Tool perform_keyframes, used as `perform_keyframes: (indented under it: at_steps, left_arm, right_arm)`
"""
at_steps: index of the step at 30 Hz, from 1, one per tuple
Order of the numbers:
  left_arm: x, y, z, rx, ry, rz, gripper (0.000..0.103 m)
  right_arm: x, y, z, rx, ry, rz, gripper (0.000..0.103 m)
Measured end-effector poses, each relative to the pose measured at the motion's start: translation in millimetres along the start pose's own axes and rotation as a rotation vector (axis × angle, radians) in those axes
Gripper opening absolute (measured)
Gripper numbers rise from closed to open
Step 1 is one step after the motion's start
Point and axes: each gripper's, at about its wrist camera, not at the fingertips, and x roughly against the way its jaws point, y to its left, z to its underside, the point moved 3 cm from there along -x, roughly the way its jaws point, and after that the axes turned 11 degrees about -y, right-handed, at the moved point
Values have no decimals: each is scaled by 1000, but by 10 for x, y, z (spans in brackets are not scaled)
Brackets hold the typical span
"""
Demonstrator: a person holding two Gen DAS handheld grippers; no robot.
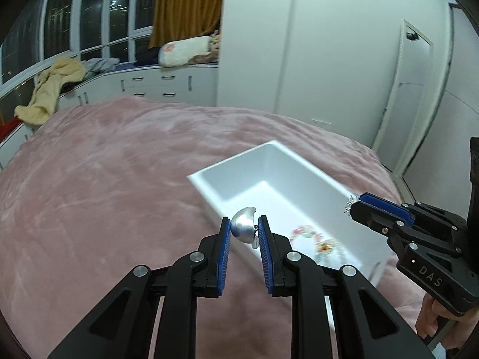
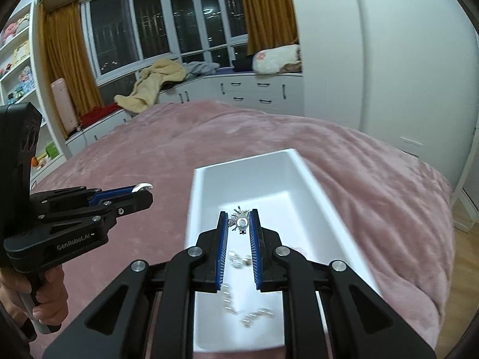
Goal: Organize jewelry
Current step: 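Carry both held earrings over the white box, then open both tools to drop the earrings into the box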
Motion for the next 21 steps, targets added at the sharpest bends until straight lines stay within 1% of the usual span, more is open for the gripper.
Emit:
perform_keyframes:
  at_steps: [4,7,15,21]
  left_arm:
    - [-128,-285,-4,-18,11,28,23]
    - [-231,-452,19,-21,25,41,24]
    - [-423,-569,135,-17,63,54,24]
    - [-569,-619,224,-17,94,60,24]
  right_arm:
    - [50,-228,57,-14,16,22,15]
    - [22,-291,100,-12,30,23,15]
    - [-103,-407,335,-25,90,-4,15]
    - [-182,-454,430,-27,117,-16,15]
